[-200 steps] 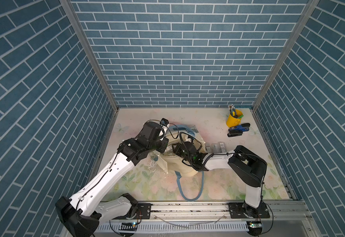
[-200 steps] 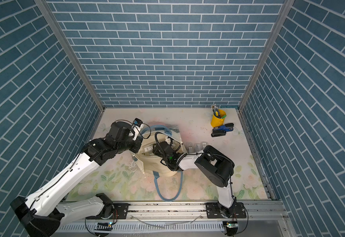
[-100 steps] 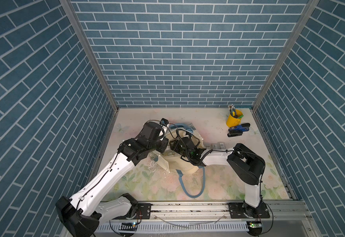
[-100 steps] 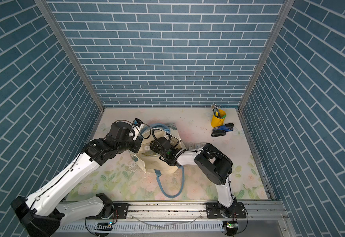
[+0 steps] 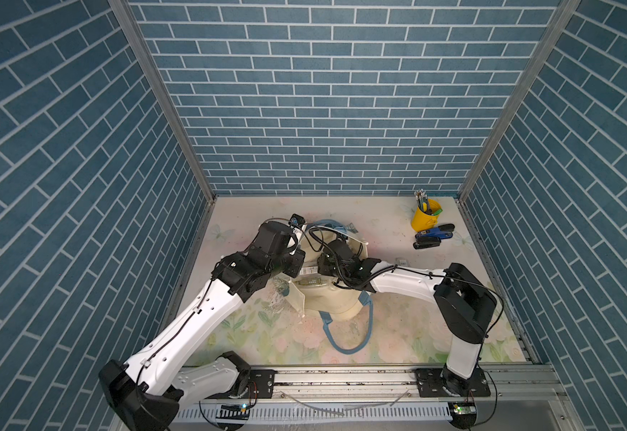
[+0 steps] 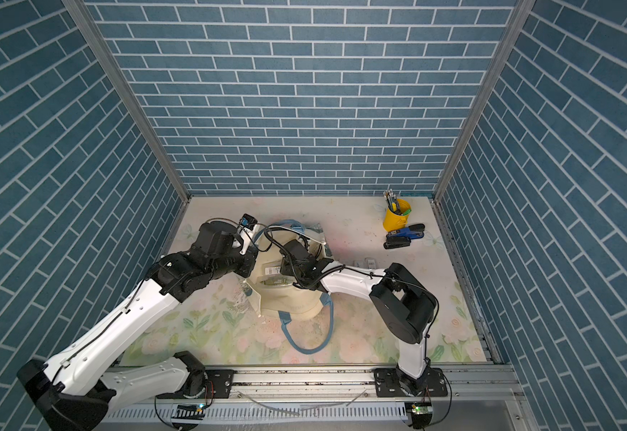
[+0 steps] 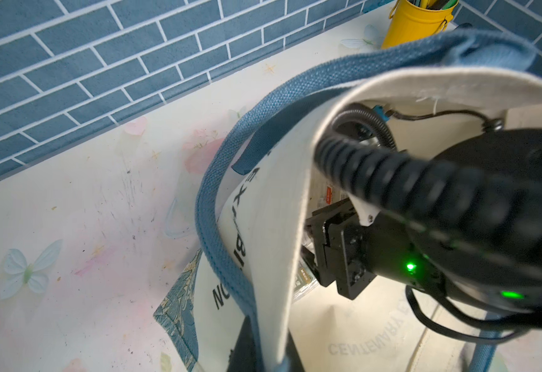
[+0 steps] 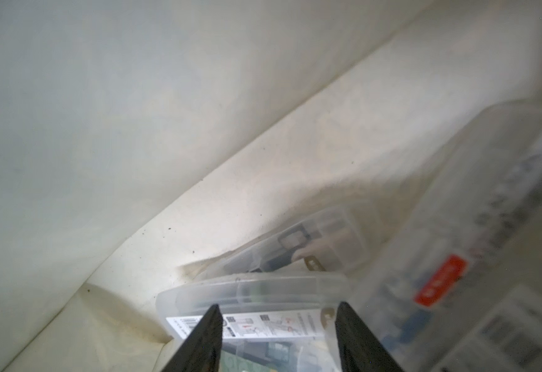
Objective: Take out the compass set from the canvas bag
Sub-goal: Pick up the compass set from the canvas bag.
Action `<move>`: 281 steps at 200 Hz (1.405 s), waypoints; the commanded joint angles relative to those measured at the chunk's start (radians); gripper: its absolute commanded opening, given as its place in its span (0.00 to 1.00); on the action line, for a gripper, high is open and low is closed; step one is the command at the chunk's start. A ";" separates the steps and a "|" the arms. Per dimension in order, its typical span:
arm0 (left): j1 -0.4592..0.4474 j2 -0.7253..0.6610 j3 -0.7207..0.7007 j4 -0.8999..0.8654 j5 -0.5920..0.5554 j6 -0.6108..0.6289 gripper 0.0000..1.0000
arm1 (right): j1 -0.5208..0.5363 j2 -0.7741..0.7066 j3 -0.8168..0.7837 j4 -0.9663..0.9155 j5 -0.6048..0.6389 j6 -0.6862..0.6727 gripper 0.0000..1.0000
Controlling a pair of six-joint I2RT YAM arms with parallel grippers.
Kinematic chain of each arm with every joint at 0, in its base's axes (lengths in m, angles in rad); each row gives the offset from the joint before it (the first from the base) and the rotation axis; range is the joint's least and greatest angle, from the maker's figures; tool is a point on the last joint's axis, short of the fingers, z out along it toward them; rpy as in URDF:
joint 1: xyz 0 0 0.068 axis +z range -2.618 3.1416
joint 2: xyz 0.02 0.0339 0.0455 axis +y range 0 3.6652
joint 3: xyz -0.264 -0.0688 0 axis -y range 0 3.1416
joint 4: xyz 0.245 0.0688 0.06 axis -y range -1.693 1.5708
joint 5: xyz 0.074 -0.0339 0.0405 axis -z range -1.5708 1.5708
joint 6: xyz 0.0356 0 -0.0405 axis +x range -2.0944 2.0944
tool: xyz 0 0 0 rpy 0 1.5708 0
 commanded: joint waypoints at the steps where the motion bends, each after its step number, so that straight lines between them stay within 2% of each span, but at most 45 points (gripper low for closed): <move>1: -0.001 -0.026 0.004 0.038 0.020 0.002 0.00 | 0.002 -0.034 0.071 -0.223 0.165 -0.095 0.55; 43: -0.001 -0.020 0.002 0.037 0.022 0.001 0.00 | 0.022 -0.027 0.107 -0.345 0.276 -0.127 0.57; 74: -0.002 -0.020 0.002 0.036 0.018 0.001 0.00 | 0.040 0.014 0.143 -0.405 0.313 -0.160 0.68; 102: -0.001 -0.023 0.000 0.035 0.016 0.001 0.00 | 0.039 0.062 0.178 -0.512 0.361 -0.050 0.71; 190: -0.001 -0.033 -0.005 0.035 0.012 0.002 0.00 | 0.024 0.171 0.201 -0.424 0.101 0.053 0.76; 261: -0.001 -0.028 -0.006 0.037 0.009 0.006 0.00 | 0.020 0.261 0.282 -0.407 0.024 0.061 0.75; 281: -0.001 -0.027 -0.006 0.038 0.006 0.006 0.00 | 0.020 0.274 0.305 -0.400 0.012 0.050 0.71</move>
